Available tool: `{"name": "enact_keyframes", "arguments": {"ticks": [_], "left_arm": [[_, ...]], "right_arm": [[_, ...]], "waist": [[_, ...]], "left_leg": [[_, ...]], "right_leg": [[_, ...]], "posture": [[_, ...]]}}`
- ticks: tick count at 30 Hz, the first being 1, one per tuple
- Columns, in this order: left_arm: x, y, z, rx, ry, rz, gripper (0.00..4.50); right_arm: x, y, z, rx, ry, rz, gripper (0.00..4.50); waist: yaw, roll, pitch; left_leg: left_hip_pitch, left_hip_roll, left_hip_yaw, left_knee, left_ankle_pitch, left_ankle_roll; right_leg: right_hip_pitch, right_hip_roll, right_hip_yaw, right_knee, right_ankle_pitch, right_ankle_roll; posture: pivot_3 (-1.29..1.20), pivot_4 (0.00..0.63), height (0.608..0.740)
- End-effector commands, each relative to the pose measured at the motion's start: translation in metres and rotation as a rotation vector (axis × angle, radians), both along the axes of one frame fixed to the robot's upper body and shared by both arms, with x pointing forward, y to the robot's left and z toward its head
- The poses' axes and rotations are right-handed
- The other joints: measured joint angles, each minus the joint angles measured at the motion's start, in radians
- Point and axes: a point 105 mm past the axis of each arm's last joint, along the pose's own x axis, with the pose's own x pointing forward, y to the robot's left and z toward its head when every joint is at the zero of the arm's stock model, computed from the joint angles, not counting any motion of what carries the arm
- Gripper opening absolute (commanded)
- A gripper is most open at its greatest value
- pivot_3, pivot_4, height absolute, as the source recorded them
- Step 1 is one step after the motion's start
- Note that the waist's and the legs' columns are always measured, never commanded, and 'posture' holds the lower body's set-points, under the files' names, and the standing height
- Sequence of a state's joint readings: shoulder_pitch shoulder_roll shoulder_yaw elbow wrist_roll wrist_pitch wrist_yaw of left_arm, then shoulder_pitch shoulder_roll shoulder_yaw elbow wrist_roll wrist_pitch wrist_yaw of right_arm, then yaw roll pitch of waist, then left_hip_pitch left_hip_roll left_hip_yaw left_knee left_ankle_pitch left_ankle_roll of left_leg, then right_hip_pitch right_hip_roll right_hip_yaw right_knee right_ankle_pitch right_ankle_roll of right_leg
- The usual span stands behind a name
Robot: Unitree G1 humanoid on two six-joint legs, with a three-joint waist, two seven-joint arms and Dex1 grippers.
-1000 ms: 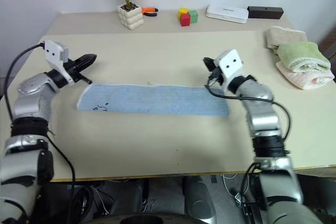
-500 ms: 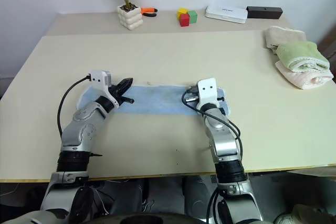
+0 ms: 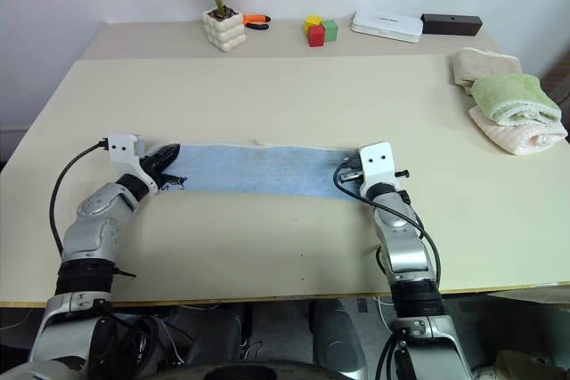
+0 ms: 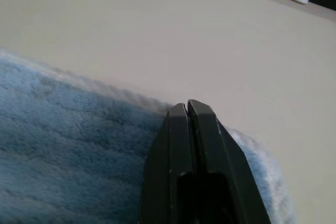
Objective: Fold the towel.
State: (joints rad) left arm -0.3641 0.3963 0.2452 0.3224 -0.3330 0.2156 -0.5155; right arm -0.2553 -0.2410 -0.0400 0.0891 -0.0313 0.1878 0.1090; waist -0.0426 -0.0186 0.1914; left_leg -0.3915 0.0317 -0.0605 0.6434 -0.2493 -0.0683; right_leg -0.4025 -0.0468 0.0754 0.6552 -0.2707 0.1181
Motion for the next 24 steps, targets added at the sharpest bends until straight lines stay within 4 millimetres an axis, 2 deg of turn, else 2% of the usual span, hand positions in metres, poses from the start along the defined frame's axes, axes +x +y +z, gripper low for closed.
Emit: {"name": "enact_keyframes", "arguments": {"ticks": [1,7,8,12,16,20,24], "left_arm": [[0.001,0.005,0.015,0.03,-0.051,-0.027,1.31],[0.001,0.007,0.034,0.081,-0.096,-0.088,4.44],[0.0,0.007,0.037,0.094,-0.101,-0.11,4.5],[-0.009,0.004,0.051,0.088,-0.118,-0.238,4.5],[-0.02,-0.003,0.07,0.139,-0.173,-0.358,4.5],[-0.029,-0.012,0.09,0.229,-0.254,-0.475,4.5],[-0.043,-0.019,0.09,0.26,-0.225,-0.623,4.5]], "right_arm": [[-0.003,-0.01,0.006,0.041,-0.015,0.01,0.87],[-0.012,-0.015,0.027,0.054,-0.054,0.042,3.86],[-0.016,-0.016,0.033,0.093,-0.063,0.051,4.36],[-0.037,-0.011,0.06,0.306,-0.08,0.137,4.44],[-0.055,-0.017,0.068,0.511,-0.034,0.139,4.44],[-0.086,-0.021,0.053,0.662,0.076,0.086,4.44],[-0.11,-0.027,0.036,0.708,0.175,0.02,4.44]], "waist": [[0.0,0.0,0.0],[0.0,0.0,0.0],[0.0,0.0,0.0],[-0.001,0.001,0.001],[-0.001,0.001,0.001],[0.005,0.001,0.001],[0.001,0.001,0.001]], "left_leg": [[0.0,0.0,0.0,0.0,0.0,0.0],[0.0,0.0,0.0,-0.001,0.0,0.0],[-0.001,0.0,0.0,-0.001,0.0,0.0],[-0.001,0.0,0.0,-0.002,0.0,0.0],[-0.001,0.001,0.0,-0.003,0.0,0.0],[-0.001,0.001,0.0,-0.006,0.0,0.0],[-0.001,0.0,0.001,-0.011,0.0,0.0]], "right_leg": [[0.0,0.0,0.0,0.0,0.0,0.0],[-0.001,0.0,0.0,0.0,0.0,0.0],[-0.001,0.0,0.0,0.0,0.0,0.0],[-0.001,0.0,0.0,-0.001,0.0,0.0],[-0.001,0.0,0.0,-0.002,0.0,0.0],[-0.001,0.0,0.0,-0.004,0.0,-0.001],[-0.003,-0.001,0.001,-0.007,-0.001,-0.003]], "posture": [[0.0,0.15,0.74],[0.0,0.15,0.74],[0.0,0.15,0.74],[0.0,0.15,0.74],[0.0,0.15,0.74],[0.0,0.15,0.74],[0.0,0.15,0.74]]}}
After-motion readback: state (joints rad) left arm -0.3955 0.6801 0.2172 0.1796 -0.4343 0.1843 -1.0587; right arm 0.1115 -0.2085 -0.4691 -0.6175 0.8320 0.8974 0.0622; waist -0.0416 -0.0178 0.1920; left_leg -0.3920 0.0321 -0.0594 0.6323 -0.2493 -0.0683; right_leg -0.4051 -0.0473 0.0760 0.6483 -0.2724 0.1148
